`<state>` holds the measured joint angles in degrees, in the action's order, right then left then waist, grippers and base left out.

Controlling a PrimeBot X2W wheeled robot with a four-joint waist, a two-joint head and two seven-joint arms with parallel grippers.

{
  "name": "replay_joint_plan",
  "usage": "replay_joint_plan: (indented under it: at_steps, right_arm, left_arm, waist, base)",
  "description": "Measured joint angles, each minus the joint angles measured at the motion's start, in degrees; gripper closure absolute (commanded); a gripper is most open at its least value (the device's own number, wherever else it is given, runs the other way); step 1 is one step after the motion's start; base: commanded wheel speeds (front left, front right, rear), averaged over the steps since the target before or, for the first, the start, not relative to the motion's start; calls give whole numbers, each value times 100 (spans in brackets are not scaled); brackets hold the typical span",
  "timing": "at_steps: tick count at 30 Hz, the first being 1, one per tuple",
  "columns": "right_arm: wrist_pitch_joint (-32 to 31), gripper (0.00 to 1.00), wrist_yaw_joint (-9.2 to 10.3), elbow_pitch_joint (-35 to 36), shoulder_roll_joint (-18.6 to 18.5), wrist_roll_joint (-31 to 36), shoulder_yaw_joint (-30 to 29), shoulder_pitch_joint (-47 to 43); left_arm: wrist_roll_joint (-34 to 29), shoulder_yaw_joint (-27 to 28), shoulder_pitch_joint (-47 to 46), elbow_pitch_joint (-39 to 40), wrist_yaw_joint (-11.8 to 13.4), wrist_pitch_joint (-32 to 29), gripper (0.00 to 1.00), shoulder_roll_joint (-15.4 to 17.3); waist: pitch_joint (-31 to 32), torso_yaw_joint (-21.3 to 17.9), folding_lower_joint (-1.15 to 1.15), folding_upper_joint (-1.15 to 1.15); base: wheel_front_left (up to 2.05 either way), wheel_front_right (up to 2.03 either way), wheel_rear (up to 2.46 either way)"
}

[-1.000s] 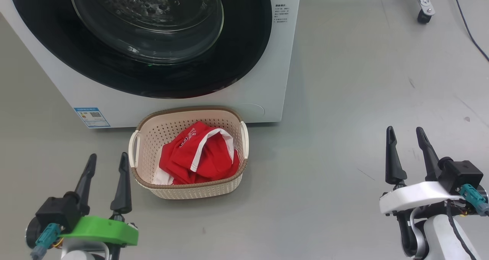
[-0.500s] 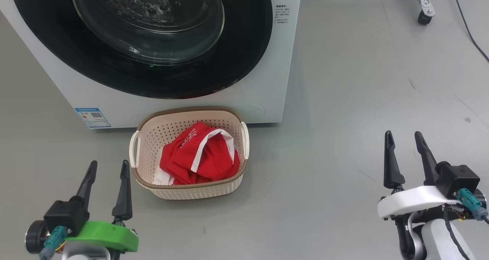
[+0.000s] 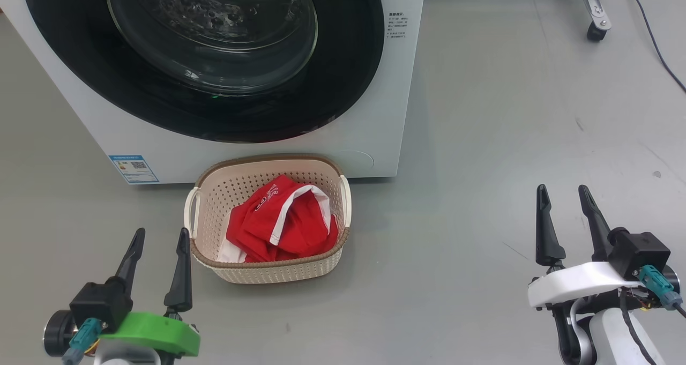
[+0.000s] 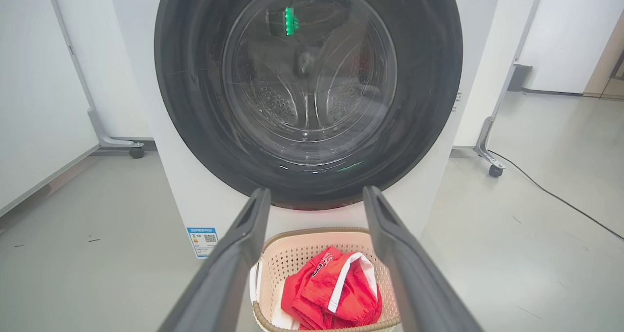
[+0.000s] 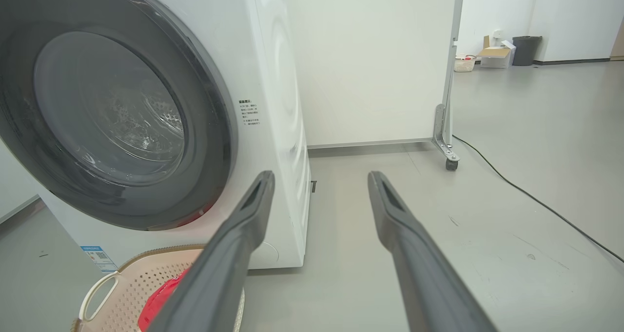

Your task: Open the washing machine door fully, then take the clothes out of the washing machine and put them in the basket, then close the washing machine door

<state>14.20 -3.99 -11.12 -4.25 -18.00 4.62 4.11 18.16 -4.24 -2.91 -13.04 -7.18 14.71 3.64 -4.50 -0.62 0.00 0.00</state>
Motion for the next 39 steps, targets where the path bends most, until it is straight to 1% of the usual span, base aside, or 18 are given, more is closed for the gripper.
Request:
replay_joint_plan:
  at_steps: [9,12,32,33,39]
  right_arm:
    - [0,0,-11,-1,25,0,-3,-4]
    - [0,0,-48,-2,30,1,-7,-8]
    - [0,0,-65,-4,65,45,-34,-19]
    - [-4,100,-63,-38,71,48,-33,-21]
    - [-29,100,-59,-345,162,23,-15,-258]
  left_arm:
    - [47,-5,4,-9,0,0,0,-33]
    - [47,-1,4,-8,0,0,0,-36]
    - [101,-34,9,54,0,1,0,-49]
    - [109,-88,11,19,0,-1,100,-62]
    - [126,-164,160,-276,0,-2,100,-138]
  waist:
    - [16,-1,0,0]
    - [22,2,0,0]
    - [39,25,0,0]
    - [40,26,0,0]
    - [41,26,0,0]
  base:
    - [0,0,0]
    - [0,0,0]
    - [0,0,0]
    - [0,0,0]
    - [0,0,0]
